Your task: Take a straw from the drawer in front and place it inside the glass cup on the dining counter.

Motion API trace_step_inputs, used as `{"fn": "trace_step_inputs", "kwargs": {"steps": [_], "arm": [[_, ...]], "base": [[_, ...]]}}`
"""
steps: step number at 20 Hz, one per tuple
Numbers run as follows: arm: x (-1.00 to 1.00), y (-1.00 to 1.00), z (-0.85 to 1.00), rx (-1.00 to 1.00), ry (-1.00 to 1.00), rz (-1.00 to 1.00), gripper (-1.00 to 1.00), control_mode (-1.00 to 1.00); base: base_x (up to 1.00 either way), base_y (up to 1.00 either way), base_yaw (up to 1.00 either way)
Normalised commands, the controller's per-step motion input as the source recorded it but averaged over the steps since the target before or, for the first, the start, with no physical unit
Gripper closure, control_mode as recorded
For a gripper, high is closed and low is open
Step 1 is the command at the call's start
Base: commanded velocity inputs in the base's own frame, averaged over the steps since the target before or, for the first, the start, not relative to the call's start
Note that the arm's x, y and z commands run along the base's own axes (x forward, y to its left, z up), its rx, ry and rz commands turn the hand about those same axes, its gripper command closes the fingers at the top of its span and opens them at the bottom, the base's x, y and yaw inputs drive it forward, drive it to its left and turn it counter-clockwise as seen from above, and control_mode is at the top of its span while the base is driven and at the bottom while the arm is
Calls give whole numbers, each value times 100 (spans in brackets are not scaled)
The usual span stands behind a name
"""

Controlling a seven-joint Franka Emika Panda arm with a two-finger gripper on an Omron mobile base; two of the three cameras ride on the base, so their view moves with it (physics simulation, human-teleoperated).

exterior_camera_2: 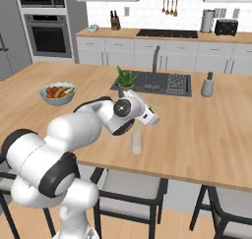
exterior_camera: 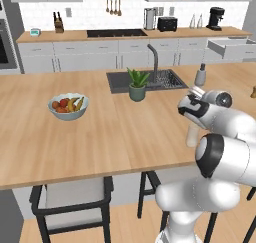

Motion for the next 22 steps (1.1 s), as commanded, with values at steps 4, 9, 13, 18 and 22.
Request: {"fn": "trace_step_inputs", "kwargs": {"steps": [4,9,13,18,22], "arm": [[28,0,0,0,-2,-8,100,-100],[11,0,-8,0,-5,-1,100,-100],[0,-1,-2,0,-4,0,100,-100],[0,-16,36,0,-6,2,100,-100],[0,-47,42,0,0,17,100,-100]], "base": [[0,0,0],[0,0,0],[0,0,0],[0,0,0],[0,0,0]]}}
